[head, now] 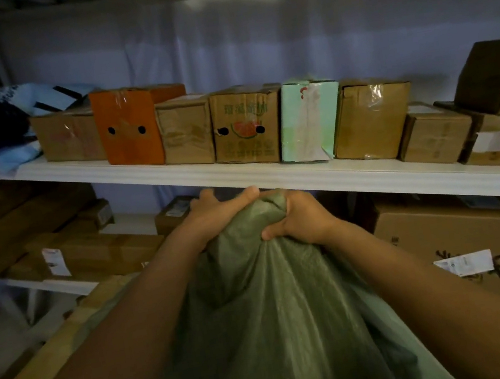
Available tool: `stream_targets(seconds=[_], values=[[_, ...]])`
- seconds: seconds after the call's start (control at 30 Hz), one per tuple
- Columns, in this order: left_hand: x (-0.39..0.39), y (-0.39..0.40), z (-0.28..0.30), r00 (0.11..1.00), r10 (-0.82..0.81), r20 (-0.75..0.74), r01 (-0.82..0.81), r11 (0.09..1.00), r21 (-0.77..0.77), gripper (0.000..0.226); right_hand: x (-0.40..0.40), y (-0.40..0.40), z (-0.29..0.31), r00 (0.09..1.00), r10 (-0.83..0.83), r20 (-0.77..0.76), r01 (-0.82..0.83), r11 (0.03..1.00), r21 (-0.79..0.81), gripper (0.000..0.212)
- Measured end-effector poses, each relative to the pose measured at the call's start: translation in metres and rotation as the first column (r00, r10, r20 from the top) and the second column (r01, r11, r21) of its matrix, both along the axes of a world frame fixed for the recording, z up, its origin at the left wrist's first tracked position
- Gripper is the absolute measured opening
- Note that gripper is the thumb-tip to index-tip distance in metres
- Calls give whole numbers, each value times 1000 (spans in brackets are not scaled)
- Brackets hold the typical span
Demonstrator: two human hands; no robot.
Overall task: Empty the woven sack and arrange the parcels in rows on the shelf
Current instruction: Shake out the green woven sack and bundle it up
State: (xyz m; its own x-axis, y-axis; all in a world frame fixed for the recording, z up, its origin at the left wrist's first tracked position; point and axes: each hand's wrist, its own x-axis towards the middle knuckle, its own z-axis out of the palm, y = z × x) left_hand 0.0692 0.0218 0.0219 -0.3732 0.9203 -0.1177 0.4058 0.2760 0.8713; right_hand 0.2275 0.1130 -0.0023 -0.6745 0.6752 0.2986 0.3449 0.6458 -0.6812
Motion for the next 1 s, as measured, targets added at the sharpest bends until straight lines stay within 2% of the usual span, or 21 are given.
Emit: stream_targets(seconds=[0.07, 0.13, 0.17, 0.23, 0.33, 0.37, 0.43, 0.47, 0.5, 0.53, 0.57, 0.63, 0.7, 0.73, 0.8, 0.87, 0.9, 0.93, 1.0], values=[[2, -3, 0, 961, -175, -216, 197, 977, 87, 103, 6, 9, 2, 997, -56, -57, 50, 993, -105, 53], [8, -4, -5, 898, -311, -312, 355, 930, 93, 122, 10, 13, 8, 992, -64, -107, 44, 982, -183, 50], [12, -4, -9, 885, -326, -332, 376, 921, 99, 130, 11, 11, 11, 991, -52, -122, 24, 974, -226, 51], [15, -1, -18, 905, -253, -341, 321, 934, 159, 134, 13, 5, 15, 990, -8, -143, -35, 954, -299, 52], [20, 6, -26, 925, -92, -369, 184, 957, 223, 109, 19, -6, 17, 990, 82, -117, -116, 938, -327, 49], [21, 8, -27, 915, -42, -401, 146, 961, 233, 95, 23, -5, 17, 993, 76, -87, -100, 940, -326, 56], [21, 11, -29, 908, 28, -417, 77, 969, 233, 72, 38, 3, 14, 995, -29, 93, 57, 946, -319, 100], [19, 13, -29, 918, 58, -393, 40, 971, 237, 65, 47, 7, 10, 971, -37, 236, 114, 939, -323, 125], [16, 14, -29, 926, 88, -367, 4, 970, 243, 61, 54, 7, 3, 925, -10, 381, 143, 935, -323, 140], [14, 14, -29, 931, 115, -347, -26, 968, 251, 59, 61, 4, -6, 865, 3, 502, 172, 937, -303, 145], [14, 15, -27, 930, 138, -341, -50, 966, 255, 58, 66, 1, -15, 809, -24, 587, 202, 950, -239, 137], [16, 14, -22, 918, 171, -357, -75, 961, 268, 58, 71, -1, -25, 747, -184, 639, 258, 966, -24, 89], [17, 13, -9, 919, 241, -312, -133, 935, 329, 59, 70, 1, -10, 789, -333, 516, 317, 941, 122, 41], [17, 11, 0, 921, 285, -266, -175, 912, 372, 60, 68, 2, 6, 821, -392, 414, 367, 919, 144, 26], [14, 10, 20, 918, 341, -205, -225, 870, 439, 62, 64, 8, 39, 854, -500, 148, 477, 864, 162, 16], [11, 8, 30, 914, 358, -193, -241, 859, 451, 65, 60, 7, 60, 883, -458, -101, 469, 873, 134, 16], [11, 5, 30, 912, 361, -195, -246, 861, 444, 64, 59, 4, 61, 897, -421, -134, 437, 892, 117, 17], [10, 3, 27, 914, 356, -196, -245, 867, 433, 63, 58, 2, 56, 912, -401, -87, 409, 906, 107, 18], [8, -3, 15, 927, 328, -181, -231, 881, 413, 60, 56, 0, 37, 914, -390, 115, 378, 919, 115, 21]])
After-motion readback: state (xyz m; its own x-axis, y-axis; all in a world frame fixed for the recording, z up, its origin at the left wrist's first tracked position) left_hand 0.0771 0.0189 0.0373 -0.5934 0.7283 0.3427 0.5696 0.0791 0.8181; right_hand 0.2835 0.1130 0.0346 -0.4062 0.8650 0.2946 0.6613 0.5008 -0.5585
